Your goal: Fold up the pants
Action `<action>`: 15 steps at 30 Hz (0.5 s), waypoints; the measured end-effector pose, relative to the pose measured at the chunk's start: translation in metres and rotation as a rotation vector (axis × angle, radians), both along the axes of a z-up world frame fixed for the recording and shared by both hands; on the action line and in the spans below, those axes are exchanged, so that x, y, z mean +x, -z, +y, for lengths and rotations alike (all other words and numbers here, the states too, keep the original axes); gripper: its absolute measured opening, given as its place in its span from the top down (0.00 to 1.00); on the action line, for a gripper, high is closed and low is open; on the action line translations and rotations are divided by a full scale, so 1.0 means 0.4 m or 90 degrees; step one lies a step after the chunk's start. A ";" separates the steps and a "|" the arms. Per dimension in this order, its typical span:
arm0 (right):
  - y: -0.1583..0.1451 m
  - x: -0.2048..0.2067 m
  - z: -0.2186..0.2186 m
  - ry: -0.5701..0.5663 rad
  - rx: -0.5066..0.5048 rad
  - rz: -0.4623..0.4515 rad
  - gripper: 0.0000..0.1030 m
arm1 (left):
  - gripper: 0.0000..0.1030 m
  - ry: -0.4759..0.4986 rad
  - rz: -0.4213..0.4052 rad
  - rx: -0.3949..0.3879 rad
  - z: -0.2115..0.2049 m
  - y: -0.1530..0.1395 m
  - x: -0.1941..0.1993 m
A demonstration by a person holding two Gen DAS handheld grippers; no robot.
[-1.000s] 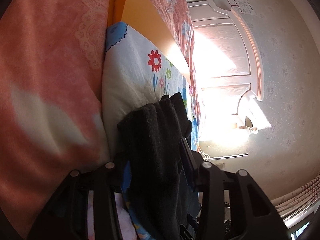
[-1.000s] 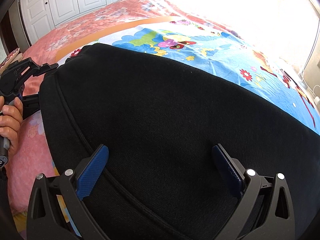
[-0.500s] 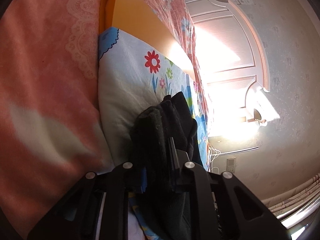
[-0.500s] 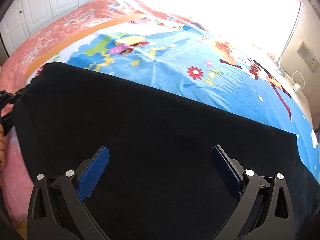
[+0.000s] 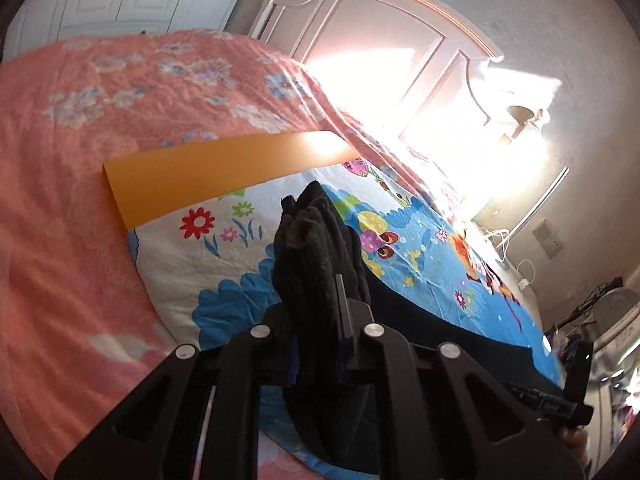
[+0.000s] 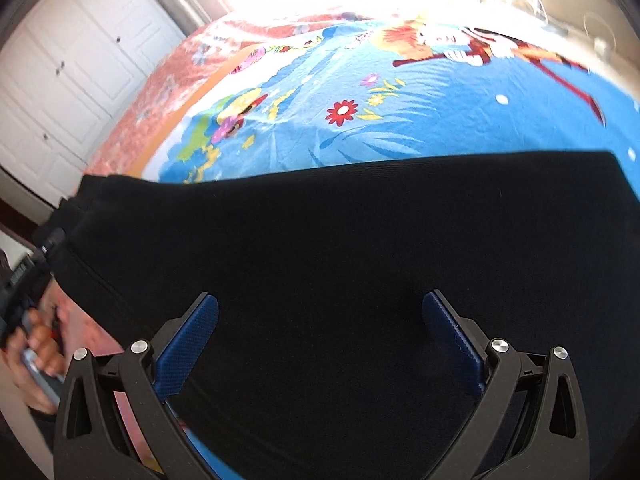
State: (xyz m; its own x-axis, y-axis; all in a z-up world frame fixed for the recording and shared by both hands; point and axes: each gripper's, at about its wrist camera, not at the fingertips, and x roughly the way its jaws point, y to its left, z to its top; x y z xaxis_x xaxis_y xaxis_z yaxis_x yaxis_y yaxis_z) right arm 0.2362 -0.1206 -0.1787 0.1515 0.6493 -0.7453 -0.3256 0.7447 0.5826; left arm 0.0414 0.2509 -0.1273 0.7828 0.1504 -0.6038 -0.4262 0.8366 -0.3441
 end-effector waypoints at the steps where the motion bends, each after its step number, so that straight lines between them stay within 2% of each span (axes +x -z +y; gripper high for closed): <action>1: -0.003 0.012 -0.028 0.014 0.048 0.033 0.05 | 0.88 0.022 0.004 0.073 -0.068 -0.040 0.014; 3: -0.014 0.027 -0.067 0.031 0.100 0.060 0.05 | 0.88 0.073 0.007 0.214 -0.230 -0.100 0.046; 5: -0.019 0.033 -0.094 0.044 0.139 0.076 0.05 | 0.88 0.133 0.005 0.343 -0.410 -0.119 0.071; 7: -0.008 0.030 -0.113 0.046 0.176 0.109 0.05 | 0.88 0.210 0.007 0.460 -0.599 -0.079 0.082; 9: 0.002 0.029 -0.128 0.045 0.184 0.127 0.05 | 0.88 0.289 0.031 0.586 -0.768 0.027 0.085; 10: 0.006 0.029 -0.136 0.047 0.180 0.130 0.05 | 0.88 0.328 0.052 0.623 -0.829 0.092 0.088; 12: 0.012 0.030 -0.152 0.051 0.182 0.138 0.05 | 0.88 0.387 0.096 0.664 -0.901 0.212 0.090; 14: 0.010 0.028 -0.161 0.048 0.182 0.139 0.05 | 0.88 0.375 0.098 0.709 -0.925 0.267 0.085; 15: 0.006 0.027 -0.157 0.043 0.177 0.137 0.05 | 0.88 0.368 0.095 0.710 -0.923 0.269 0.082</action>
State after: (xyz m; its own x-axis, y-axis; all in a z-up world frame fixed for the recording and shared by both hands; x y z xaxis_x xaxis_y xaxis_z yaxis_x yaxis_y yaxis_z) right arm 0.2471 -0.1834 -0.1813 0.0601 0.8255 -0.5613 -0.1295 0.5640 0.8156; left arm 0.0743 -0.1183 -0.2347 0.8397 0.2932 -0.4570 0.1230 0.7172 0.6860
